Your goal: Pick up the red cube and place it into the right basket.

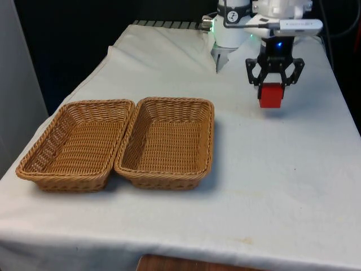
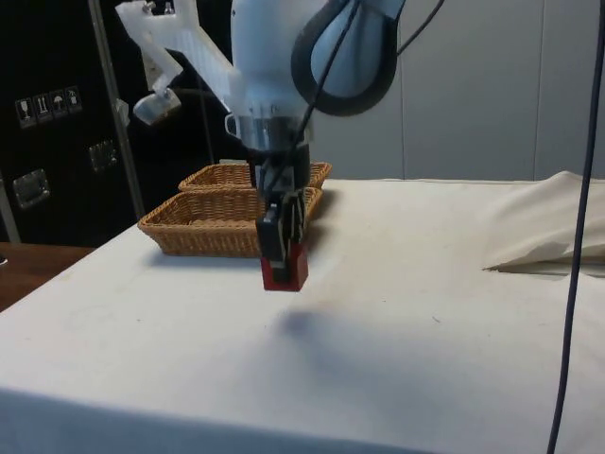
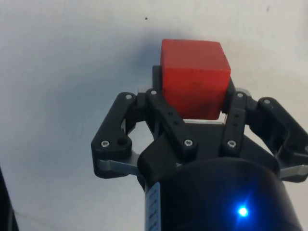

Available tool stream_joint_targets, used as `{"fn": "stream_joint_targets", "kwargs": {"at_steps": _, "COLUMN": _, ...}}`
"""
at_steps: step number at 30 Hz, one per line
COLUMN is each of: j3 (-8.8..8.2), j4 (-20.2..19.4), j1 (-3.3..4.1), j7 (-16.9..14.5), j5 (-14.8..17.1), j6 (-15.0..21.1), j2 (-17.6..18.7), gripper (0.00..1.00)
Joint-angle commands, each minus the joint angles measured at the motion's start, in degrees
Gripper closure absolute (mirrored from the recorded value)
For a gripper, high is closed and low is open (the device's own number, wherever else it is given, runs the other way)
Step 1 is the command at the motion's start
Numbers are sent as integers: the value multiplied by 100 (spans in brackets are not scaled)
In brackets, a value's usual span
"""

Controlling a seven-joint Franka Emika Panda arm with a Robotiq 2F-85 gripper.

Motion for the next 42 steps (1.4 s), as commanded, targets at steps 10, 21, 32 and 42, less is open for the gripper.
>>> {"fn": "stream_joint_targets", "kwargs": {"at_steps": 10, "j3": -109, "j4": 69, "j1": -6, "j7": -40, "j5": -74, "j6": -464, "j2": -430, "gripper": 97}}
{"fn": "stream_joint_targets", "kwargs": {"at_steps": 21, "j3": -241, "j4": 195, "j1": -23, "j7": -172, "j5": -86, "j6": -888, "j2": -779, "gripper": 97}}
{"fn": "stream_joint_targets", "kwargs": {"at_steps": 32, "j3": -395, "j4": 447, "j1": -74, "j7": -372, "j5": -69, "j6": -1346, "j2": -1031, "gripper": 97}}
{"fn": "stream_joint_targets", "kwargs": {"at_steps": 42, "j3": -665, "j4": 819, "j1": -143, "j7": -705, "j5": -34, "j6": -1765, "j2": -1077, "gripper": 97}}
